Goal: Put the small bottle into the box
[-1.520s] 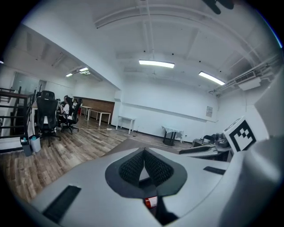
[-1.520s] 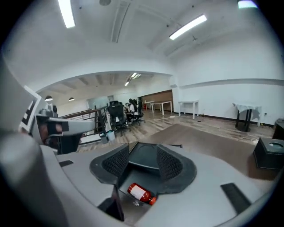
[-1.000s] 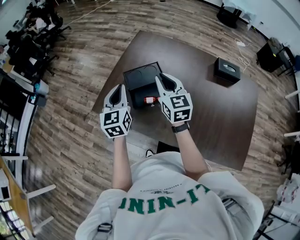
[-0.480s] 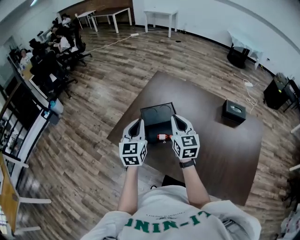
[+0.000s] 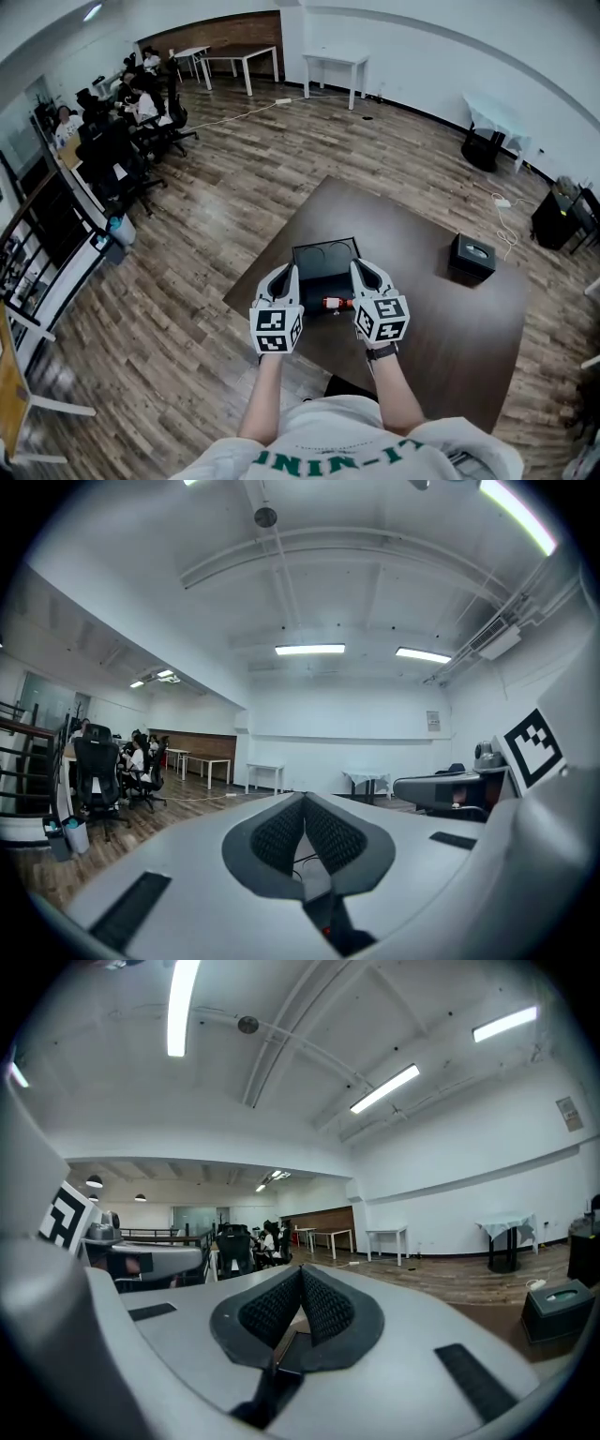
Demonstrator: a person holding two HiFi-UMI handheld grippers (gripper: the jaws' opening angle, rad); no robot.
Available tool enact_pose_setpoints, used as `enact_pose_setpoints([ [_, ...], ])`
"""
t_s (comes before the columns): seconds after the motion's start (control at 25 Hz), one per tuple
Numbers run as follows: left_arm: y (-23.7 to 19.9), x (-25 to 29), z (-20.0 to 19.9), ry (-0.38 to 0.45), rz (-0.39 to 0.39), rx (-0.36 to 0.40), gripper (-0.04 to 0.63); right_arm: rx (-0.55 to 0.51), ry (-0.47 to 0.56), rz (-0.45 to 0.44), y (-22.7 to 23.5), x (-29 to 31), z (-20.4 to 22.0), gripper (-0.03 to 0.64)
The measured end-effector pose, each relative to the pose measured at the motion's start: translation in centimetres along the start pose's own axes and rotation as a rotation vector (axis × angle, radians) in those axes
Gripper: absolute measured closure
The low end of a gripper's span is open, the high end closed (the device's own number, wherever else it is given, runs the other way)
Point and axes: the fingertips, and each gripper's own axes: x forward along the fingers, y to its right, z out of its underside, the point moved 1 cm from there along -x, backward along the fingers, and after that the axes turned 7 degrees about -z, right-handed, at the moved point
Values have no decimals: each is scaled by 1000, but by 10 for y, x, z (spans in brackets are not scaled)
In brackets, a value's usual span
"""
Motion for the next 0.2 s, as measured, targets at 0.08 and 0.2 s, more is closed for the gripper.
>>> enact_pose_setpoints([
  [0.08, -1, -3, 1, -4, 3, -1, 580, 23, 3, -6, -3, -4, 2, 601],
  [0.2, -2, -9, 0, -4, 14, -8, 580, 39, -5, -18, -13, -10, 6, 601],
])
